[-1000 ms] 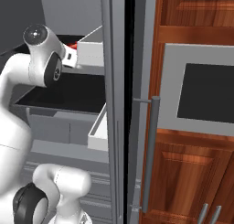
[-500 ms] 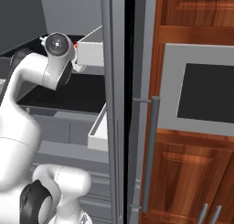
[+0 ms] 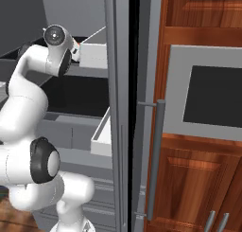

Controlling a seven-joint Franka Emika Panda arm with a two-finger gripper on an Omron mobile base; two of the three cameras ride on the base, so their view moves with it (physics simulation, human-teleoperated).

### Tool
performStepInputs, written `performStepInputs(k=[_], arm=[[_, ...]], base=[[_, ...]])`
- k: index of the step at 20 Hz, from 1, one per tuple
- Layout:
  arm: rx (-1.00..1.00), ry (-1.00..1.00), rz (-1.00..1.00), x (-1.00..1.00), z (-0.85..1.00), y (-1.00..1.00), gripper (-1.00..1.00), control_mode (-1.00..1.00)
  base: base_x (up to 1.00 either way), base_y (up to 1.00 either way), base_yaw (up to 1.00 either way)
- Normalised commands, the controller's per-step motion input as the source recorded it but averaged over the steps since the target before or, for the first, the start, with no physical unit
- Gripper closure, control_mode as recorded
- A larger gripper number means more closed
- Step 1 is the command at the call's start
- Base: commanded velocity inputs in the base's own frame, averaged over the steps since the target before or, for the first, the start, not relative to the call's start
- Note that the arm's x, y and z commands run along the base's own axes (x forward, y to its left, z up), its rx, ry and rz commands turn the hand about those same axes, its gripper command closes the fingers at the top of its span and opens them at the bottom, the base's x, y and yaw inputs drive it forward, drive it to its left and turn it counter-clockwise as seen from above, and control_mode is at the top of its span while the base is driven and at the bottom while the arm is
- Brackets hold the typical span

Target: Take the fish out of the fridge, briefly rinse it in the sink, and place it on the tray next to the sink.

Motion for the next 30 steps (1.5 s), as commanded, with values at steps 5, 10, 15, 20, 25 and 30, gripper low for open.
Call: performStepInputs(k=[5, 10, 15, 20, 25, 30], arm=[[0.0, 0.2, -0.01, 0.65, 0.03, 0.04, -1.0, -1.0], [0.0, 0.12, 0.0, 0.23, -0.08, 0.01, -1.0, -1.0], [-0.01, 0.13, 0.0, 0.23, -0.33, 0.11, -1.0, -1.0], [-0.01, 0.06, 0.0, 0.27, -0.19, 0.12, -1.0, -1.0], [-0.04, 0.02, 0.0, 0.24, -0.31, 0.16, -1.0, -1.0], [-0.1, 0.01, 0.0, 0.01, -0.65, 0.19, 1.0, -1.0]], base=[[0.0, 0.0, 0.0], [0.0, 0.0, 0.0], [0.0, 0.0, 0.0], [0.0, 0.0, 0.0], [0.0, 0.0, 0.0], [0.0, 0.0, 0.0]])
